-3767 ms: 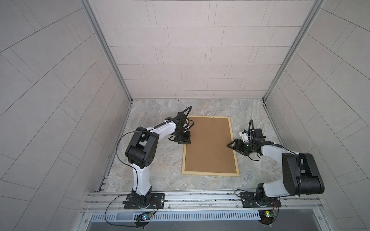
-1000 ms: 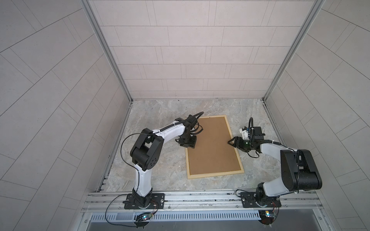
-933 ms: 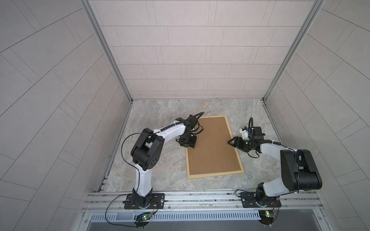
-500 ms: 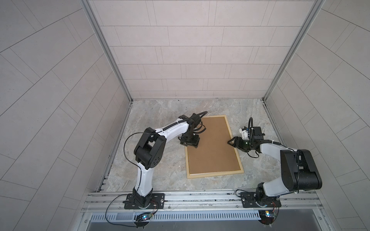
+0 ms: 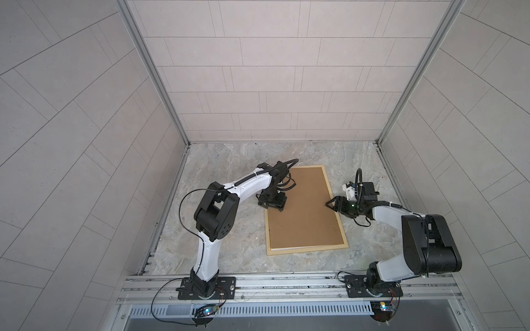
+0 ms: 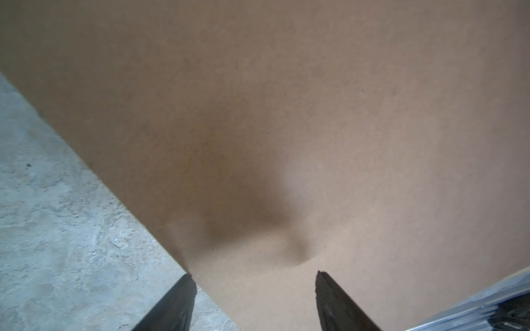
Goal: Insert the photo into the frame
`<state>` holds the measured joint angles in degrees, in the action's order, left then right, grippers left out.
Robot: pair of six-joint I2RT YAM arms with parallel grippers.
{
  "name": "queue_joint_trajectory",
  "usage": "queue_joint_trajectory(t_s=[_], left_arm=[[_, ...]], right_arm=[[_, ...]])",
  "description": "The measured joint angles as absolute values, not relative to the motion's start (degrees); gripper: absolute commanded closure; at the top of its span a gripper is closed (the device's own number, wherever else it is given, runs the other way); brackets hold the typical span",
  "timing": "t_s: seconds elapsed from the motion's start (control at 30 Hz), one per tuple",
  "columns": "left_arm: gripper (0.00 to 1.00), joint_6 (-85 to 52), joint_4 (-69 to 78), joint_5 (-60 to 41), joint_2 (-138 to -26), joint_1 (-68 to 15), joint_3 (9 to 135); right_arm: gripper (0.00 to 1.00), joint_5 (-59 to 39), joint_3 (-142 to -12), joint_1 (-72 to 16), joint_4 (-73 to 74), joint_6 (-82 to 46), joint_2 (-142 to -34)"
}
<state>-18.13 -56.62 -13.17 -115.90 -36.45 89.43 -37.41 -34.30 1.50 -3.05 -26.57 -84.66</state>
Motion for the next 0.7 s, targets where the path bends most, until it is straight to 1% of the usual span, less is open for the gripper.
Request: queue_joint_trajectory(t_s=[0.13,0.23,0.43,0.57,0.7], left_arm=[[0.29,-18.1,-57.6,-12.8,-117.4,-36.5,90.2],[0.26,-18.1,-57.7,-12.8,-117.6,-36.6,90.4],[0.24,-17.8,-59.5,-15.0,-119.3,-37.4,95.6],[0.24,-17.0,-61.8,-14.5,-120.7,-38.0,99.4],[0.24,-16.9,-63.2,-14.2,-120.5,-38.2,99.9]], right_arm=[[0.32,-37.7,-34.2,1.3,-3.1,-26.6,-84.5],[0.32,-37.8,-34.2,1.3,-3.1,-26.6,-84.5],[0.32,-40.2,-33.6,0.3,-3.6,-26.6,-84.3],[0.32,-41.8,-33.3,-0.1,-4.1,-26.6,-84.1],[0.32,-42.2,-33.3,-0.1,-4.5,-26.6,-84.1]])
